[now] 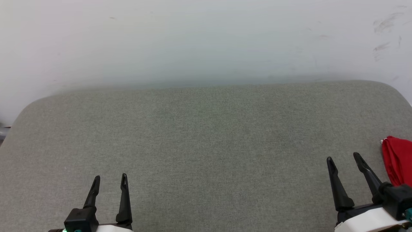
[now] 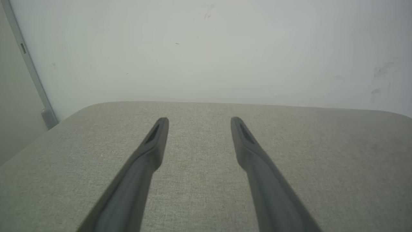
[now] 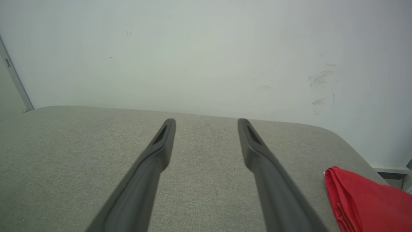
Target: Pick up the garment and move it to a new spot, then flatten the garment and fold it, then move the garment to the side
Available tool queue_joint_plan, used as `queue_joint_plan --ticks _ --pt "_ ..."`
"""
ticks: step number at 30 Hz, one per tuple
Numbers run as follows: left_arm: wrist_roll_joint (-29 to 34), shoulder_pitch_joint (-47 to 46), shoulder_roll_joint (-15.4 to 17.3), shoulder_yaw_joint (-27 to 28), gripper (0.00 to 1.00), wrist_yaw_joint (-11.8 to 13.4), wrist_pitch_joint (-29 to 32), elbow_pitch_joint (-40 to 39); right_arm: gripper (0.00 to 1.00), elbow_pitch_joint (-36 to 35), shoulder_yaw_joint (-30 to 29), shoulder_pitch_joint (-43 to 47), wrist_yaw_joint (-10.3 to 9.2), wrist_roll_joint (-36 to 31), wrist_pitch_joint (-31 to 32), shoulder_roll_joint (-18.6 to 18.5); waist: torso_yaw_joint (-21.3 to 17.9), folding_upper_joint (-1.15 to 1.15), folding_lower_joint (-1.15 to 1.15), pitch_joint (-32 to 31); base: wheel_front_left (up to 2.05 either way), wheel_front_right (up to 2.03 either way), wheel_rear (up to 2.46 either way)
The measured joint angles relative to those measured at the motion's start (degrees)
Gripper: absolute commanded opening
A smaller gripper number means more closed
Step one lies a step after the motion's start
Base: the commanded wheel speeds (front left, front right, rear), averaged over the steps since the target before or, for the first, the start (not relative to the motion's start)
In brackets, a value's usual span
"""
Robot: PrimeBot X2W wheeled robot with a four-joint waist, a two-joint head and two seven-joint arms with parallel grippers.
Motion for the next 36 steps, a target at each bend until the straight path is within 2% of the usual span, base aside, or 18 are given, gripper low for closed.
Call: queue_joint_plan --ticks 9,25,26,30,36 --pt "-0.3 1.5 -0.4 0.0 1.00 0.0 0.0 0.7 1.00 -3.8 0.0 2.8 0.00 -0.4 2.3 1.0 0.5 0.00 0.01 -1.7 0.00 0.00 0.00" --pt "-0.4 1.0 -0.1 0.1 1.00 -0.2 0.0 1.9 1.00 -3.3 0.5 2.9 -0.01 0.3 2.1 1.3 0.4 0.00 0.01 -2.0 0.00 0.00 0.00" --pt "-0.4 1.1 -0.2 0.1 0.00 -0.2 0.0 2.2 0.00 -3.0 0.5 2.9 0.00 0.3 2.0 1.3 0.4 0.00 0.01 -2.0 0.00 0.00 0.00" --pt "-1.7 1.9 -0.6 0.2 0.00 -0.3 0.8 4.2 0.00 -1.1 0.8 3.3 0.00 1.5 2.2 1.4 0.4 0.00 0.01 -2.0 0.00 0.00 0.00" --pt "-8.3 1.2 -0.8 1.1 0.00 -1.1 2.7 4.9 0.00 0.6 0.7 3.0 0.00 8.7 2.7 1.5 0.5 0.00 0.02 -1.8 0.00 0.00 0.00"
